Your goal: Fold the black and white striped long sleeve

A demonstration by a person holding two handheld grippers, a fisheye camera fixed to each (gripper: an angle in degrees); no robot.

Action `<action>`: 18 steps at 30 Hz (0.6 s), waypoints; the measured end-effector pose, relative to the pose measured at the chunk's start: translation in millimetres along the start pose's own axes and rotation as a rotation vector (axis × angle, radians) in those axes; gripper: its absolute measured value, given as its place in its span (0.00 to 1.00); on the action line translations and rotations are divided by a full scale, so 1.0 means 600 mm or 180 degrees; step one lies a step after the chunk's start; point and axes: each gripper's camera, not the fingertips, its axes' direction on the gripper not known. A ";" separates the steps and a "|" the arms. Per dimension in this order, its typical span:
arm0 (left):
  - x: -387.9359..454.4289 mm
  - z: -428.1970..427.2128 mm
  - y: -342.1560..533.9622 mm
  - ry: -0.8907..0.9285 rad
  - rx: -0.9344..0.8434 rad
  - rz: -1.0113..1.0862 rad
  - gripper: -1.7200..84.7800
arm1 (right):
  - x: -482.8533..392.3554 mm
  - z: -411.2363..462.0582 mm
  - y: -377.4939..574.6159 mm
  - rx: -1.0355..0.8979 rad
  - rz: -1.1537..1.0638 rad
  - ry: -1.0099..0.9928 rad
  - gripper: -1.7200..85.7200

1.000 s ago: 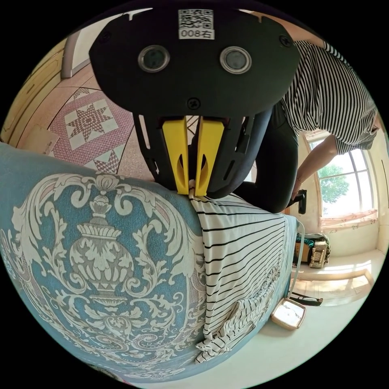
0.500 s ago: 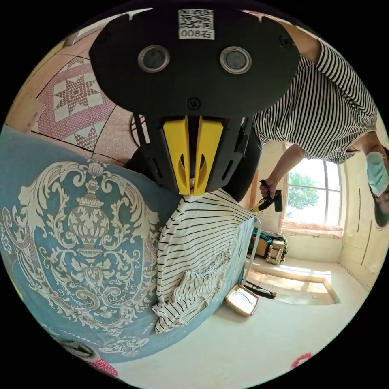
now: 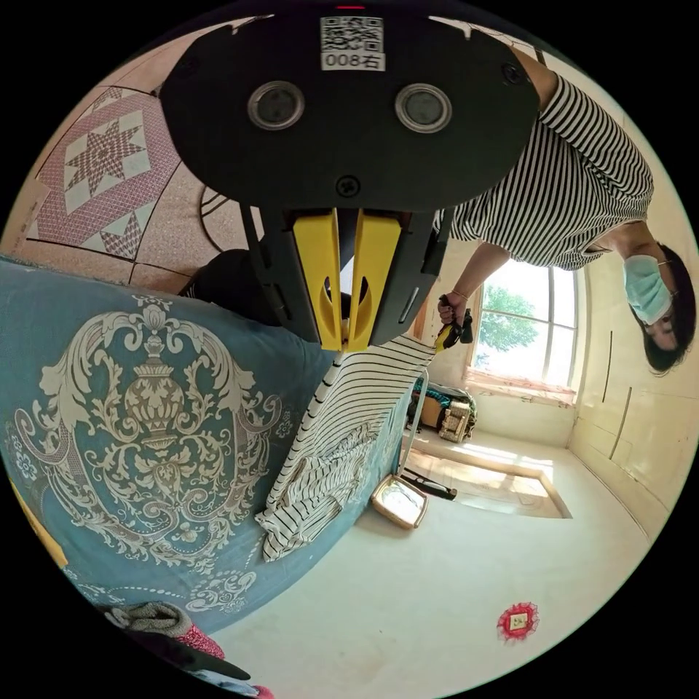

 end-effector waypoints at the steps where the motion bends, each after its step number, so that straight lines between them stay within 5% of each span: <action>1: 0.002 -0.005 0.003 0.0014 0.0021 0.0001 0.03 | -0.001 -0.003 0.003 0.0013 0.0003 -0.0015 0.03; 18: 0.001 -0.145 0.146 0.0445 0.0404 0.0062 0.03 | -0.052 -0.117 0.133 0.0182 -0.0202 -0.0316 0.03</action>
